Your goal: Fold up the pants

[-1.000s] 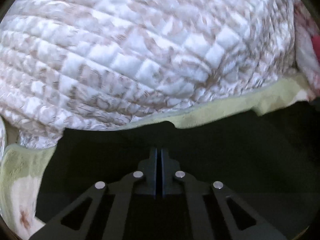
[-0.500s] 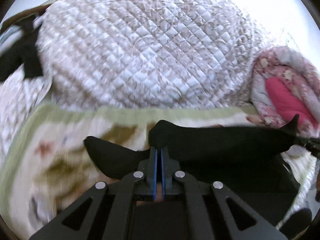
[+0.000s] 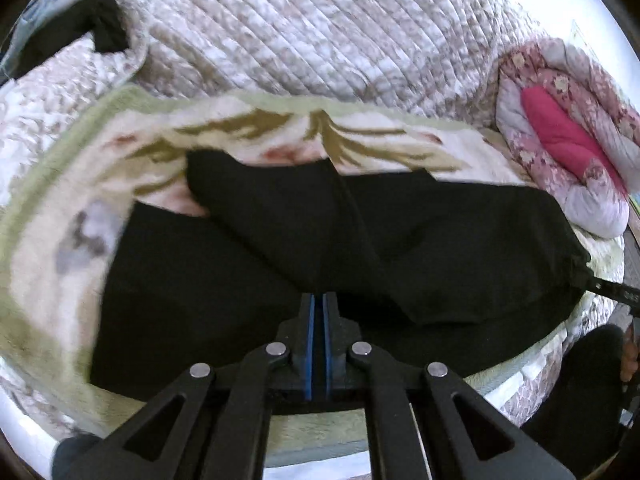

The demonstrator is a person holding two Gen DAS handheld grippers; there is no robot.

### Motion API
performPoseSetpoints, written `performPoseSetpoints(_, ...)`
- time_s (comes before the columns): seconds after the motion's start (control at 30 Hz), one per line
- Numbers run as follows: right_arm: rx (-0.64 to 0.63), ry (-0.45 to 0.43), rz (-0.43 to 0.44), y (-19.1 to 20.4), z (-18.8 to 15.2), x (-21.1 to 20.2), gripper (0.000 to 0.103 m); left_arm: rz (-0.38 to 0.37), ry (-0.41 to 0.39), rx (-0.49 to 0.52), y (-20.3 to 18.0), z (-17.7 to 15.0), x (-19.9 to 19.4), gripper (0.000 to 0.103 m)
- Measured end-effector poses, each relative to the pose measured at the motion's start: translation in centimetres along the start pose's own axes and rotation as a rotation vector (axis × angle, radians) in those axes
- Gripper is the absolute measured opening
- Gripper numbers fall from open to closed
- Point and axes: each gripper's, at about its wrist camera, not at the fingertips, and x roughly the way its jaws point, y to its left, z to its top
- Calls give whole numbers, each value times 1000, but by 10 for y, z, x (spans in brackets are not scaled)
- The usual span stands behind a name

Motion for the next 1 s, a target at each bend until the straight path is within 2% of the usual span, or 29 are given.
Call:
performPoseSetpoints(0.07,39,-39,4,-6,-1,-7,51,-7,-21,-6,0,9,-2,26)
performPoseSetpoints(0.1,65,-48,6,-10,-2,-7,51,-8,-30,-1,-3,17,-1,40)
performPoseSetpoints(0.13,86,-48,5,-13,-2,-6,51,2,-33,9,-7,23,4,44)
performPoseSetpoints(0.23,158,-49,-3,-27,-3,-3,51,15,-19,76,-24,41,23,44)
performPoseSetpoints(0.4,247,-68,-1,-48,0,-3,51,90,55,175,-49,58,78,44)
performPoseSetpoints(0.47,277,-80,20,-54,3,-3,51,126,90,183,-51,59,94,43)
performPoseSetpoints(0.5,287,-83,26,-56,4,-3,51,129,82,181,-50,60,96,34)
performPoseSetpoints(0.53,300,-90,32,-58,6,-2,51,132,68,181,-49,60,96,16)
performPoseSetpoints(0.63,337,-114,38,-62,10,0,51,134,32,153,-43,61,86,5)
performPoseSetpoints(0.8,387,-149,37,-69,11,0,51,148,-125,-16,0,48,32,5)
performPoseSetpoints(0.87,402,-152,32,-72,11,1,51,153,-145,-100,23,37,16,5)
performPoseSetpoints(1.0,411,-150,24,-73,13,2,51,129,-119,-210,57,11,9,5)
